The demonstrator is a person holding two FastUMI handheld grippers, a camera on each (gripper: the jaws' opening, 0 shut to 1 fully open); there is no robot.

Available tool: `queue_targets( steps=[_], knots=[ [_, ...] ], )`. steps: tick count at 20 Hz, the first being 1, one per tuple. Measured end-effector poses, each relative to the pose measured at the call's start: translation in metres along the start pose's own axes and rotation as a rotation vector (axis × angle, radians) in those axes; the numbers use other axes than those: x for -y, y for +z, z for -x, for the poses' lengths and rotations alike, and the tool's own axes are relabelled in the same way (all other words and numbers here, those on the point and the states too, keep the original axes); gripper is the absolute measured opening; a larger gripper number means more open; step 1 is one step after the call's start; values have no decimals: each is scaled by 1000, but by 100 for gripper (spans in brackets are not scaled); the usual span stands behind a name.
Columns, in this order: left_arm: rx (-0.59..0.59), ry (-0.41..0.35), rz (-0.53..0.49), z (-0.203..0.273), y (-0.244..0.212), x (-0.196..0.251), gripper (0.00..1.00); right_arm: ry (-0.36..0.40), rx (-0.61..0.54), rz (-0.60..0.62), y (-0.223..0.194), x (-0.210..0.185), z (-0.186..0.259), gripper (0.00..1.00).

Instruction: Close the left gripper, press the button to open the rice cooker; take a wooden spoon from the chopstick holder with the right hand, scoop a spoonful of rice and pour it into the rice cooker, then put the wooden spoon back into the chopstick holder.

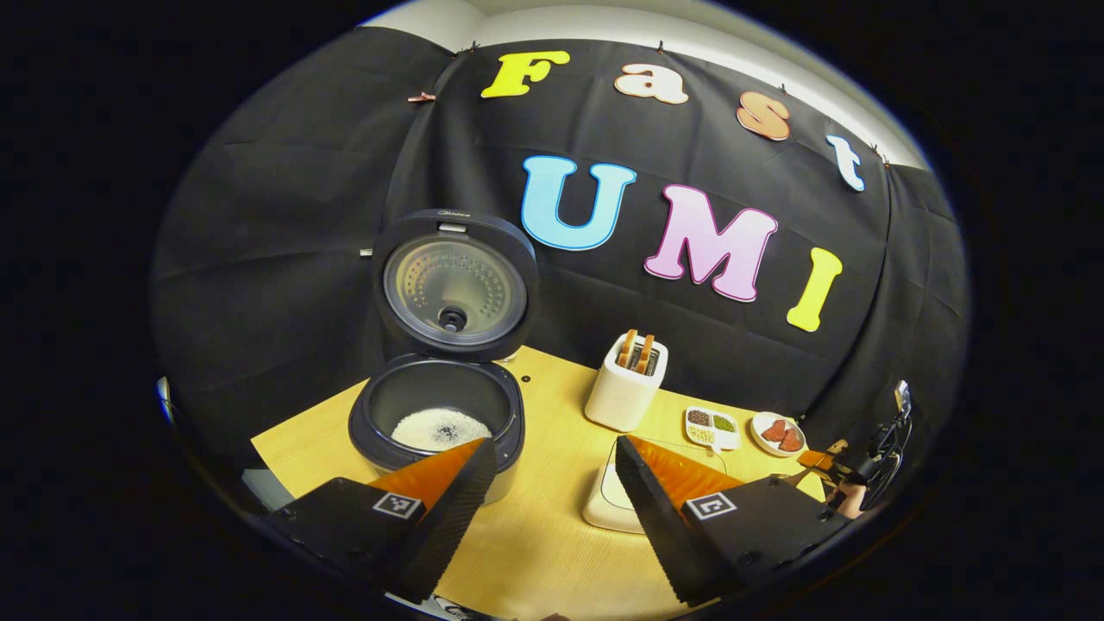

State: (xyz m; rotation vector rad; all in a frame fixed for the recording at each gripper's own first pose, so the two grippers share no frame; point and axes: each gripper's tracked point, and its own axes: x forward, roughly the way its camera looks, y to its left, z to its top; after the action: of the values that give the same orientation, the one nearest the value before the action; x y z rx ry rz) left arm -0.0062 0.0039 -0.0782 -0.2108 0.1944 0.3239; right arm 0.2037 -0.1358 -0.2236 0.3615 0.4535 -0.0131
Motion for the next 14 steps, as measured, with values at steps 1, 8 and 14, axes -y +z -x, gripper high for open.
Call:
queue_targets(
  steps=[1,8,14],
  knots=[
    [4,1,2,-1,3,-2,95,-15,-2,3,-3,2,-2,14],
    [87,-36,5,-1,50,-25,96,-76,37,28,7,2,30,40],
    [199,-11,-57,-6,134,-63,95,-91,82,138,17,-7,81,98]
  ],
)
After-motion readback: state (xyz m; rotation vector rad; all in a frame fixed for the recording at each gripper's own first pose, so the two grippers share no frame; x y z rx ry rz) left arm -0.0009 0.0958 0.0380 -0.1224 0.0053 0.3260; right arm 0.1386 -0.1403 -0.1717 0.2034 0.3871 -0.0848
